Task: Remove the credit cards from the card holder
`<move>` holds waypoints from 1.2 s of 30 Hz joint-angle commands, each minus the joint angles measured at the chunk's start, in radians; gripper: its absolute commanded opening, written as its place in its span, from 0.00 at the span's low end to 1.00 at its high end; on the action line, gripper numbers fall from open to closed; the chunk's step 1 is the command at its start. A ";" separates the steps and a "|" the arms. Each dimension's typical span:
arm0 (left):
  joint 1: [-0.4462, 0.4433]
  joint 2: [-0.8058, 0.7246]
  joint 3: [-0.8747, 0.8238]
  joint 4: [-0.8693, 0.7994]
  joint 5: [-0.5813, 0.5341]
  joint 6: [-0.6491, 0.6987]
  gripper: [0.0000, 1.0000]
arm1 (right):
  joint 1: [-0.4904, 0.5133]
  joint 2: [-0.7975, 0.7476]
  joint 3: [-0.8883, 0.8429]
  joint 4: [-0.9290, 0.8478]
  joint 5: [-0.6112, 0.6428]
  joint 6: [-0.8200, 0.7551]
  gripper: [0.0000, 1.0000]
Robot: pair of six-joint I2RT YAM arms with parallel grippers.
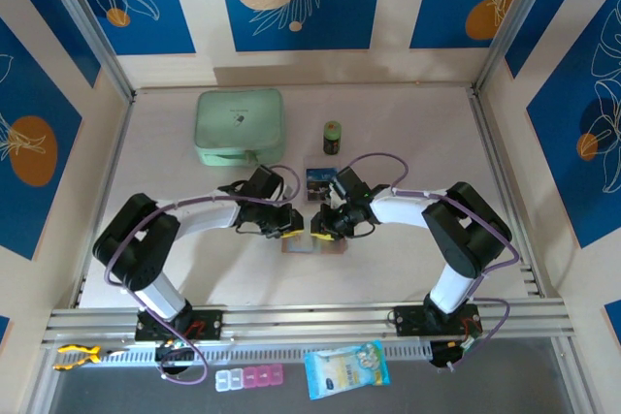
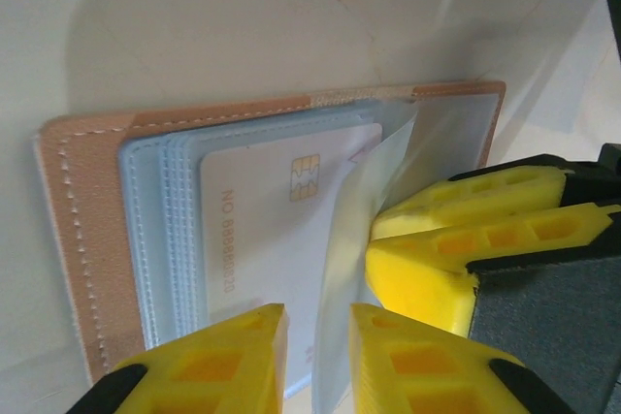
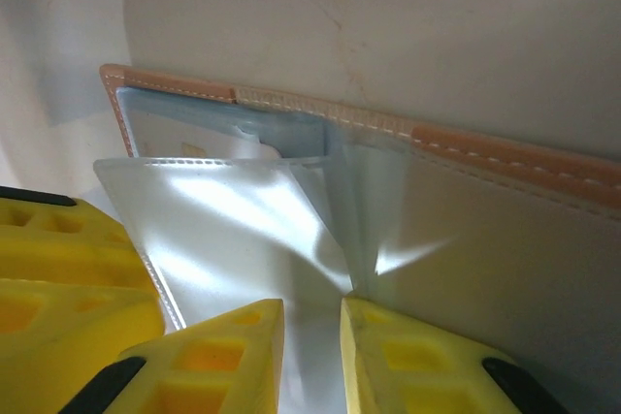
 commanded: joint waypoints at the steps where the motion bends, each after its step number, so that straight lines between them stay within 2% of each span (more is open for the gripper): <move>1: -0.015 0.020 0.028 0.035 0.032 -0.023 0.23 | -0.004 -0.024 -0.017 -0.005 -0.021 0.013 0.23; 7: -0.022 0.021 0.036 0.043 0.042 -0.031 0.19 | -0.005 -0.050 -0.007 -0.026 -0.014 0.011 0.24; 16: -0.037 0.005 0.075 0.003 0.038 -0.029 0.19 | -0.042 -0.175 -0.003 -0.104 0.011 -0.012 0.24; 26: -0.083 0.075 0.162 -0.024 0.040 -0.027 0.21 | -0.115 -0.316 -0.050 -0.161 0.017 -0.038 0.25; 36: -0.117 0.171 0.280 -0.038 0.056 -0.021 0.34 | -0.146 -0.408 -0.079 -0.214 0.030 -0.046 0.27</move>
